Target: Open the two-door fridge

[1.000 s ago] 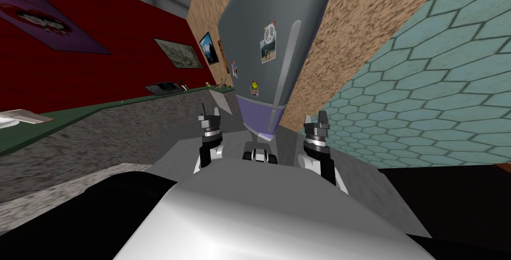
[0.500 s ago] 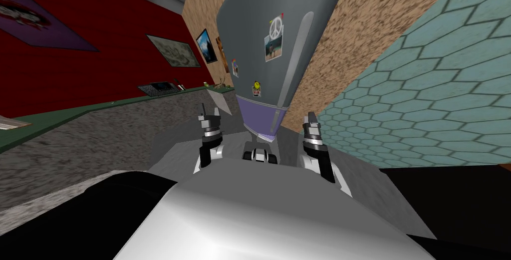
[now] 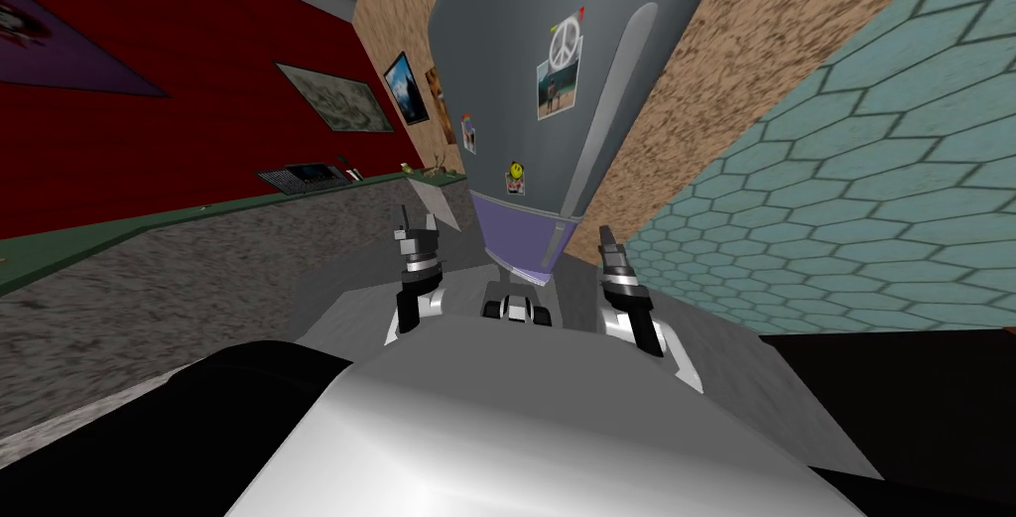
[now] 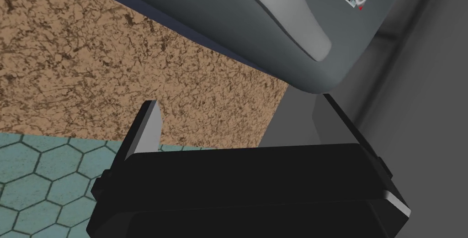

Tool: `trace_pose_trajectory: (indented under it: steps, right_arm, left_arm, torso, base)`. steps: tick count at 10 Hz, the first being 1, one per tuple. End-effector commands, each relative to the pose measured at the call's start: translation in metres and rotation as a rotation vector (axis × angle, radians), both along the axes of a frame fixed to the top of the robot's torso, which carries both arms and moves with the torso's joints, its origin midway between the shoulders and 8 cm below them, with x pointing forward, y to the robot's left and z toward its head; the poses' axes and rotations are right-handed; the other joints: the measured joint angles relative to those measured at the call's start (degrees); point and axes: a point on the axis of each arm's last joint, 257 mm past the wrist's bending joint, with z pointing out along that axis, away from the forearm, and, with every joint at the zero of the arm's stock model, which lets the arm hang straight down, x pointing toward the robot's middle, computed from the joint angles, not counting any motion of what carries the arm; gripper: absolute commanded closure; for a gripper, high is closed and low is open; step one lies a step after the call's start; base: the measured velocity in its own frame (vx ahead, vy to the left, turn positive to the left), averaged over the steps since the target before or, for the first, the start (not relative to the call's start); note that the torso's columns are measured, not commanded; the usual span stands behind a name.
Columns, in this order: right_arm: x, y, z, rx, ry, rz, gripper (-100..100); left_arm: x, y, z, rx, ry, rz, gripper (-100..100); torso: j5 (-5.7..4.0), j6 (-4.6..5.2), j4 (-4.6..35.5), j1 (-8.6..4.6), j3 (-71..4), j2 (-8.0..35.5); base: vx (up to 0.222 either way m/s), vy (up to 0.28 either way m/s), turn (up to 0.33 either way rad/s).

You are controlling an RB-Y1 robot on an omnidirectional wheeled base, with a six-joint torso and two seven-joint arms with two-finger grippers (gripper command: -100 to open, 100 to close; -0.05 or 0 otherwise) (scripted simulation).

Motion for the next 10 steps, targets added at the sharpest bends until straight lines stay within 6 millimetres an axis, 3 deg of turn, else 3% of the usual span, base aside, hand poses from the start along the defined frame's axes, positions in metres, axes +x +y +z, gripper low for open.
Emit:
trace_pose_trajectory:
  steps: [1,10]
  right_arm:
    - [0.008,-0.006,-0.015,-0.141,0.047,-0.073,-100]
    - [0.027,-0.034,-0.063,-0.553,0.2,-0.281,-100]
  left_arm:
    - [0.0,0.0,0.0,0.0,0.0,0.0,0]
    - [0.0,0.0,0.0,0.0,0.0,0.0,0]
  torso:
    - [-0.02,0.01,0.0,-0.03,0.0,-0.01]
    - [0.01,0.0,-0.03,0.02,-0.07,-0.11]
  base:
    - [0.067,0.105,-0.047]
    - [0.064,0.089,-0.036]
